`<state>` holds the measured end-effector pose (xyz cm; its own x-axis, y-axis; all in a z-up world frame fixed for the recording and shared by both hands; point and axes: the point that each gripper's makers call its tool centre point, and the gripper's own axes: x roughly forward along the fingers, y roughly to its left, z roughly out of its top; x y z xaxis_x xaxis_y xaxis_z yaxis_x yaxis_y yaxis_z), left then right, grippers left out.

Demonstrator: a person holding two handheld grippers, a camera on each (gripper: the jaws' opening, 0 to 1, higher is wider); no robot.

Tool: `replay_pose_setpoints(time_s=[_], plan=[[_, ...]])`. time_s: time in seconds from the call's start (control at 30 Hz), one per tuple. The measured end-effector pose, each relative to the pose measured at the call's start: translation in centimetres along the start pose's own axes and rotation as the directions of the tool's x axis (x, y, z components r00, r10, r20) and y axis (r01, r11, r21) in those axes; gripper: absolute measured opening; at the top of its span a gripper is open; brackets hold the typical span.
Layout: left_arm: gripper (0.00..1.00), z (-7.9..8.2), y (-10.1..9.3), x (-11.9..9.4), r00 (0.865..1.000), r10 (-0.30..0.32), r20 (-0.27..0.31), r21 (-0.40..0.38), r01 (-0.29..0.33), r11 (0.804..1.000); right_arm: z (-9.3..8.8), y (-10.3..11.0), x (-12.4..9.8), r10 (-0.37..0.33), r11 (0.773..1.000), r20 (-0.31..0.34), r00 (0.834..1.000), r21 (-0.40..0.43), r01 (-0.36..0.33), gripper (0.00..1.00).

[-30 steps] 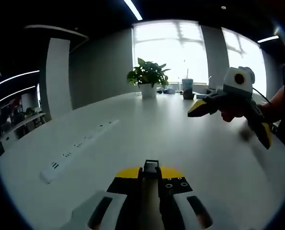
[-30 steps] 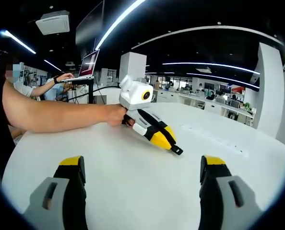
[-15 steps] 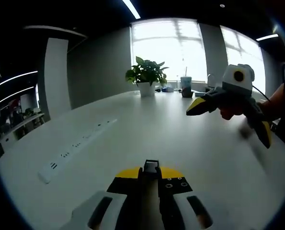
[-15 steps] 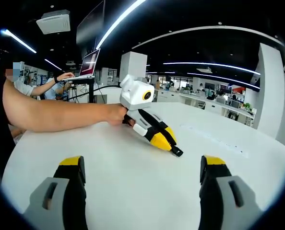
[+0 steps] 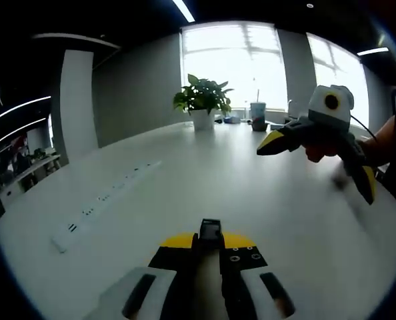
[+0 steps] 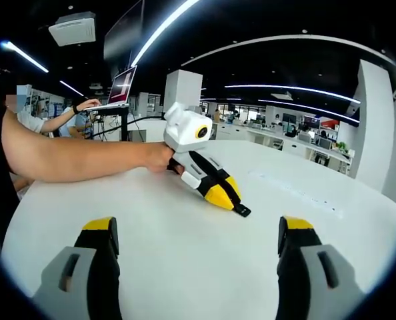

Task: Snap the two parts of the plastic buckle together until the buckle closes and remains connected.

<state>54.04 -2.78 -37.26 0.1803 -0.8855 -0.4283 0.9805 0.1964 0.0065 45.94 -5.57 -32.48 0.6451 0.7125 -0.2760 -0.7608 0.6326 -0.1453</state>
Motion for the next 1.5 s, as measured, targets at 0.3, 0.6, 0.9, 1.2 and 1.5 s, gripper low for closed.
replay_pose_setpoints(time_s=[0.3, 0.6, 0.9, 1.2, 1.5], plan=[[0.1, -0.2, 0.4, -0.2, 1.0, 0.002, -0.014, -0.033, -0.002, 0.999, -0.2, 0.0, 0.1, -0.001, 1.0, -0.008, 1.0, 0.001, 0.001, 1.0], [0.1, -0.3, 1.0, -0.1, 1.0, -0.006, -0.015, -0.052, 0.006, 0.999, -0.3, 0.1, 0.1, 0.005, 1.0, -0.012, 1.0, 0.001, -0.005, 1.0], [0.1, -0.2, 1.1, 0.1, 1.0, -0.013, -0.011, -0.06, 0.012, 0.998, -0.5, 0.1, 0.2, 0.009, 1.0, -0.017, 1.0, 0.002, -0.009, 1.0], [0.74, 2.3, 2.0, 0.2, 0.991, 0.036, 0.132, -0.143, -0.017, 0.99, -0.6, 0.2, 0.2, 0.015, 1.0, -0.022, 1.0, 0.001, -0.015, 1.0], [1.0, 3.1, 2.0, 0.4, 0.984, 0.061, 0.166, -0.147, -0.037, 0.988, -0.5, 0.4, 0.2, 0.014, 1.0, -0.016, 1.0, 0.004, -0.014, 1.0]])
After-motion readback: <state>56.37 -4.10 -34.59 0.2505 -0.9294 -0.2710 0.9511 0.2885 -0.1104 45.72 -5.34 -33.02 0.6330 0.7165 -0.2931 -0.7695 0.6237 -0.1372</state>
